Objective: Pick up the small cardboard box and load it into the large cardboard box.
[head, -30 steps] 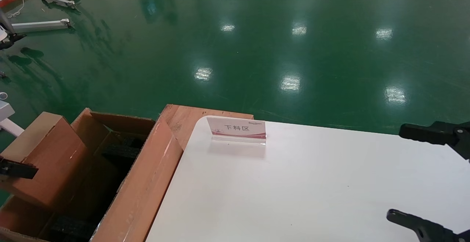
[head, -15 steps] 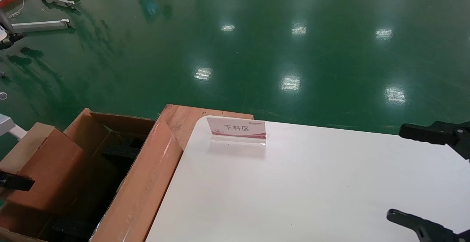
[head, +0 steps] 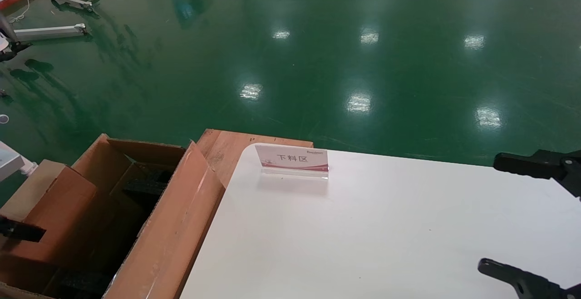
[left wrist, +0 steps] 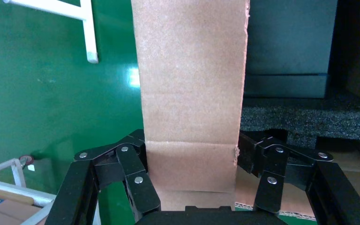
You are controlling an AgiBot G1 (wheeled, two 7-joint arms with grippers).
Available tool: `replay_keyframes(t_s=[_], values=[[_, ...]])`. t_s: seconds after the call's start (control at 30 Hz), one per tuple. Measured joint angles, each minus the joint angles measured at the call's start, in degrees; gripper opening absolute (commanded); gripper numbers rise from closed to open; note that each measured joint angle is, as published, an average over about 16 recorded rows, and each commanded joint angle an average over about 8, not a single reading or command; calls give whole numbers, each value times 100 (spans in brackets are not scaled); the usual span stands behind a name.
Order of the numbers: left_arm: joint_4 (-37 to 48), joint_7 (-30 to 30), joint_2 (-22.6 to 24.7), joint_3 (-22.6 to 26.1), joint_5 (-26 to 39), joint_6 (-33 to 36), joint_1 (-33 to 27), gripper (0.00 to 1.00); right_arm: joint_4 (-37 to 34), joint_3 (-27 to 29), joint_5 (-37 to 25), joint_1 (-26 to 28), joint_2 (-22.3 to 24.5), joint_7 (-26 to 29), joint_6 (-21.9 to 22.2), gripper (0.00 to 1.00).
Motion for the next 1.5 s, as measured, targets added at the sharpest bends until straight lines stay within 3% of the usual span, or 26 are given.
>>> replay_keyframes(t_s=[0.03,0.07,0.27,0.3,0.33,1.5], values=[[0,-23,4,20,-5,-21,25,2,0,0,0,0,0,0,0,100],[0,-44,9,37,-11,-40,48,12,0,0,1,0,0,0,1,100],[2,-122,33,108,-40,-114,138,86,-1,-1,2,0,1,-1,2,100],[2,-128,37,114,-43,-120,147,97,-1,-1,3,0,1,-1,2,100],[3,-133,39,119,-45,-124,153,100,-1,-1,3,0,1,-1,2,100],[15,-75,91,78,-61,-85,110,100,-2,-1,5,-1,1,-1,1,100]])
